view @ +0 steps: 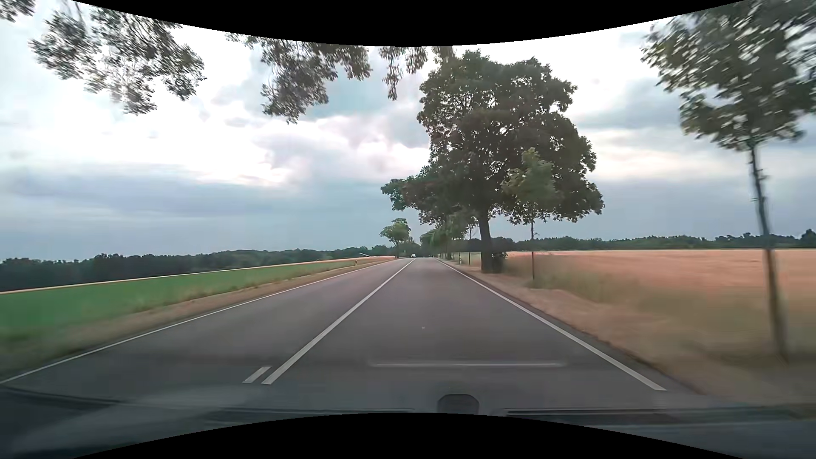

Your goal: Follow the waypoints while adhering to traffic rules and regulations

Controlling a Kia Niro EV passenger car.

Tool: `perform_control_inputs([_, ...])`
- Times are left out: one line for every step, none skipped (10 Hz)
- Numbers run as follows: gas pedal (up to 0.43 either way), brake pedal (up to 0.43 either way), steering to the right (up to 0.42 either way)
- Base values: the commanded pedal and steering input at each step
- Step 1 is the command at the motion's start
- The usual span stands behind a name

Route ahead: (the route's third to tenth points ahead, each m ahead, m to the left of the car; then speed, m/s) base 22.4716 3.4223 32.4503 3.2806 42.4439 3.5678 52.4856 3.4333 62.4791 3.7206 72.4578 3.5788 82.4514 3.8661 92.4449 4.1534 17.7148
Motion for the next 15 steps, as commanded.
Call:
perform_control_inputs([0.197,0.000,-0.004])
perform_control_inputs([0.197,0.000,-0.004])
perform_control_inputs([0.197,0.000,-0.004])
perform_control_inputs([0.197,0.000,-0.004])
perform_control_inputs([0.197,0.000,-0.004])
perform_control_inputs([0.197,0.000,-0.004])
perform_control_inputs([0.197,0.000,-0.004])
perform_control_inputs([0.197,0.000,-0.004])
perform_control_inputs([0.197,0.000,-0.004])
perform_control_inputs([0.197,0.000,-0.003])
perform_control_inputs([0.197,0.000,-0.003])
perform_control_inputs([0.197,0.000,-0.003])
perform_control_inputs([0.197,0.000,-0.003])
perform_control_inputs([0.197,0.000,-0.003])
perform_control_inputs([0.197,0.000,-0.003])
